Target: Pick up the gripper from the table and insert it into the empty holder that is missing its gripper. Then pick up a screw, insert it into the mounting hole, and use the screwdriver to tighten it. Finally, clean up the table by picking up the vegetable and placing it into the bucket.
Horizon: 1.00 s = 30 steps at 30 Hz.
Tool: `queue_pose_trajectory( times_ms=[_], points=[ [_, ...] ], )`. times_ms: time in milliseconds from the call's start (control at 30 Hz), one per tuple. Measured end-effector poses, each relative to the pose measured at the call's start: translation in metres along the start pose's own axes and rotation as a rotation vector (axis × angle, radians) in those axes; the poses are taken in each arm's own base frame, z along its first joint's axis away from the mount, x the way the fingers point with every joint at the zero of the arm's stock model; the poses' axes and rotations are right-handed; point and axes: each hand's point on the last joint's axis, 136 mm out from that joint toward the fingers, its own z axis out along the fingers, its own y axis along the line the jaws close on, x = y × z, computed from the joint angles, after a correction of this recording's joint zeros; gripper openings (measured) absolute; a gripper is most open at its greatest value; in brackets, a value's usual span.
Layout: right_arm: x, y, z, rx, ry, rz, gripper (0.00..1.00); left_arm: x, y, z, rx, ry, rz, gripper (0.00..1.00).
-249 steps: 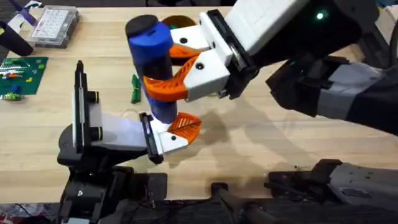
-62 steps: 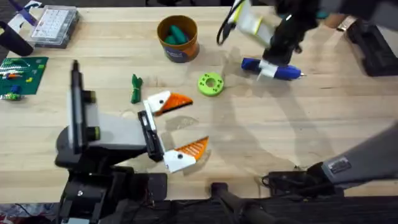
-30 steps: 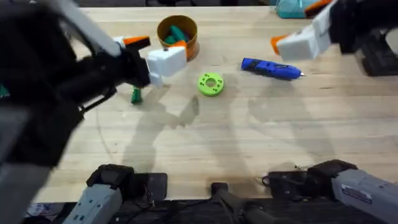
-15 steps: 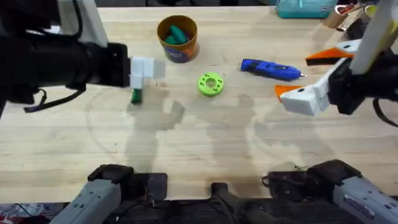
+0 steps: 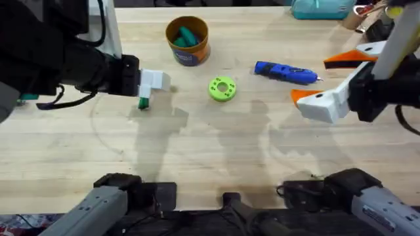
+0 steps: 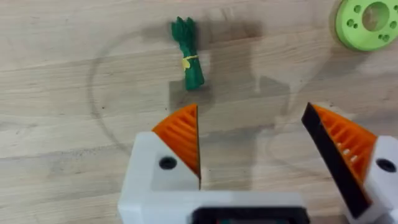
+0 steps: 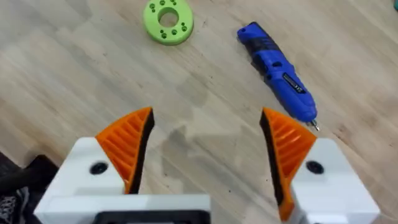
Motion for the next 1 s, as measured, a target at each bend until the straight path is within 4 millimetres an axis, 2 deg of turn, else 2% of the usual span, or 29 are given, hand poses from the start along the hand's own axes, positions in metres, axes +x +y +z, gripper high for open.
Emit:
queue_pose_trajectory(
  times_ms=[167, 300, 433, 667, 767, 833, 1000],
  points=[
    [0.000, 0.000, 0.000, 0.000, 0.000, 0.000, 0.997, -0.001, 0.006, 0.001, -0.035, -0.001, 0.012, 0.986],
    [0.000, 0.000, 0.000, 0.000, 0.000, 0.000, 0.997, -0.015, 0.014, 0.008, -0.076, -0.032, 0.012, 0.986],
    [0.000, 0.000, 0.000, 0.000, 0.000, 0.000, 0.996, -0.020, 0.023, 0.031, -0.096, 0.016, -0.008, 0.986],
    [0.000, 0.000, 0.000, 0.000, 0.000, 0.000, 0.997, -0.010, 0.042, 0.084, -0.109, 0.179, -0.066, 0.986],
    [0.000, 0.000, 0.000, 0.000, 0.000, 0.000, 0.997, -0.007, 0.048, 0.101, -0.109, 0.222, -0.082, 0.986],
    [0.000, 0.000, 0.000, 0.000, -0.001, 0.000, 0.997, -0.005, 0.049, 0.109, -0.108, 0.243, -0.085, 0.986],
    [0.000, 0.000, 0.000, 0.001, -0.001, 0.000, 0.997, -0.004, 0.049, 0.111, -0.108, 0.247, -0.085, 0.986]
  ],
)
